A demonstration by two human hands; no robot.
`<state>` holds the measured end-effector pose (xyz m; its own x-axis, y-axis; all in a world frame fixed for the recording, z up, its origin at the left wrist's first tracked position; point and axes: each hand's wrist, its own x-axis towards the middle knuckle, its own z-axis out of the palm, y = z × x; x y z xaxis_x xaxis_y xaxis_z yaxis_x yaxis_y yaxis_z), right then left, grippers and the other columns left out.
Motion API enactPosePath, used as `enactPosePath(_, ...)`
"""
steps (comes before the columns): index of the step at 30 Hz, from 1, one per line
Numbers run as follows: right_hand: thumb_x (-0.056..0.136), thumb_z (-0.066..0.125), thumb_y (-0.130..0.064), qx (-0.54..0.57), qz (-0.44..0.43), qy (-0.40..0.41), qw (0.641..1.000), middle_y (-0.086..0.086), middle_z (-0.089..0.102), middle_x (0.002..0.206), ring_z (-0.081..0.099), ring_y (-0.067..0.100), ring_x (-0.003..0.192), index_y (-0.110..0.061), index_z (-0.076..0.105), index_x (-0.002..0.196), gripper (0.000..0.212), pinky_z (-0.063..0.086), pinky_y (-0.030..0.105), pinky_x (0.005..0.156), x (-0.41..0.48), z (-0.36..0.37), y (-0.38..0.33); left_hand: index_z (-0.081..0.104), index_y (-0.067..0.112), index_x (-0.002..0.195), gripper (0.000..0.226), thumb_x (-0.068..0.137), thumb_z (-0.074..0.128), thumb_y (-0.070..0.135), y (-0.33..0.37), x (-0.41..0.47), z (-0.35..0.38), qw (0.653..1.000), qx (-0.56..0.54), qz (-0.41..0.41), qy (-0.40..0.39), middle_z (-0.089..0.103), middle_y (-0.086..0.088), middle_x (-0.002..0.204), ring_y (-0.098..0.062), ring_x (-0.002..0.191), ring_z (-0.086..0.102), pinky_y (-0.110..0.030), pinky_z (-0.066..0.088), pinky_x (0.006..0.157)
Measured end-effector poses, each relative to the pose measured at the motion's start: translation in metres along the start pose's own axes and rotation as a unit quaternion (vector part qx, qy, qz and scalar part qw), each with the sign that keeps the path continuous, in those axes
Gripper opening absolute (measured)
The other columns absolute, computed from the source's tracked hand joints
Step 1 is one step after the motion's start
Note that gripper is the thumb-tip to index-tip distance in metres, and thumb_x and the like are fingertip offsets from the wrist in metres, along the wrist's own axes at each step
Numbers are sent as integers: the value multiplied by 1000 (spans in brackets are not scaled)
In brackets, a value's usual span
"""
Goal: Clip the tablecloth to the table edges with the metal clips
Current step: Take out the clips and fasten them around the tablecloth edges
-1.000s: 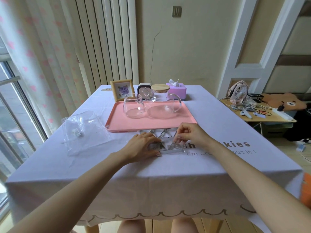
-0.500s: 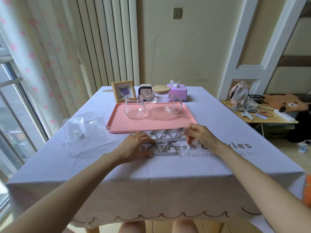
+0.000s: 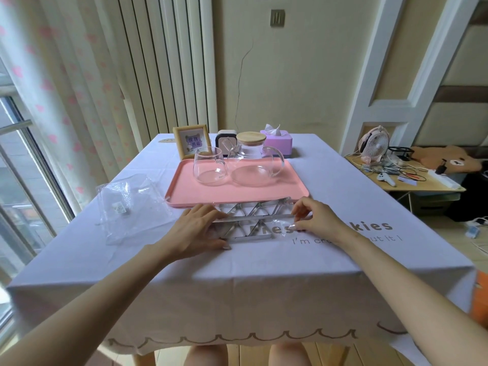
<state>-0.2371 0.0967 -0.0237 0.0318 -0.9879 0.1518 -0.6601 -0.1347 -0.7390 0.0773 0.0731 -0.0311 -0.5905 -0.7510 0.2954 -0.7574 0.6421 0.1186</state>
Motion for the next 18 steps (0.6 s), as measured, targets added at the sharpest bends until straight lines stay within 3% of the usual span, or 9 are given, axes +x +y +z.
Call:
enactPosePath(2, 70, 75, -1, 3, 3, 1, 1000, 0, 66, 70, 59, 7, 58, -13, 63, 75, 18, 49, 22, 63, 0, 3, 1, 61, 18, 110, 81, 66, 36, 81, -3, -10, -2, 998, 25, -42, 49, 58, -2, 105, -25, 98, 54, -36, 43, 79)
enactPosePath(5, 72, 74, -3, -4, -7, 11, 1000, 1, 67, 68, 58, 4, 54, -11, 66, 69, 13, 49, 24, 62, 0, 5, 1, 59, 9, 102, 46, 86, 51, 52, -4, -26, -5, 976, 6, -163, 142, 57, -9, 100, -31, 94, 57, -38, 46, 68)
enactPosePath(8, 71, 76, -6, -22, -15, 31, 999, 2, 65, 73, 60, 9, 59, -13, 70, 69, 10, 51, 29, 67, 2, 10, 3, 53, 8, 113, 42, 90, 53, 42, -5, -36, -7, 959, 18, -268, 94, 50, -12, 112, -32, 104, 51, -40, 45, 73)
enactPosePath(11, 70, 77, -8, -39, -18, 56, 997, 7, 62, 80, 61, 20, 70, -18, 72, 70, 11, 50, 34, 70, 3, 16, 6, 48, 9, 127, 63, 81, 60, 51, -9, -41, -10, 969, 0, -248, 10, 48, -11, 120, -31, 114, 44, -39, 41, 89)
enactPosePath(14, 69, 77, -5, -33, -20, 70, 997, 1, 55, 81, 54, 15, 67, -20, 70, 71, 17, 47, 24, 66, 2, 16, 6, 40, 12, 136, 85, 68, 74, 48, -10, -41, -16, 978, -60, -197, -27, 50, -9, 123, -27, 112, 46, -35, 37, 94)
enactPosePath(16, 68, 76, 0, -30, -15, 82, 996, -7, 51, 80, 51, 14, 65, -18, 69, 72, 20, 46, 22, 65, 2, 15, 5, 43, 11, 134, 80, 68, 80, 36, -10, -39, -20, 969, -134, -206, -11, 55, -8, 117, -23, 105, 52, -31, 40, 89)
enactPosePath(18, 68, 73, 4, -28, -8, 89, 996, -8, 52, 80, 52, 16, 66, -17, 69, 72, 22, 49, 28, 68, 2, 13, 7, 51, 9, 128, 61, 74, 77, 22, -8, -36, -23, 939, -234, -252, 18, 60, -8, 104, -20, 93, 57, -30, 46, 83)
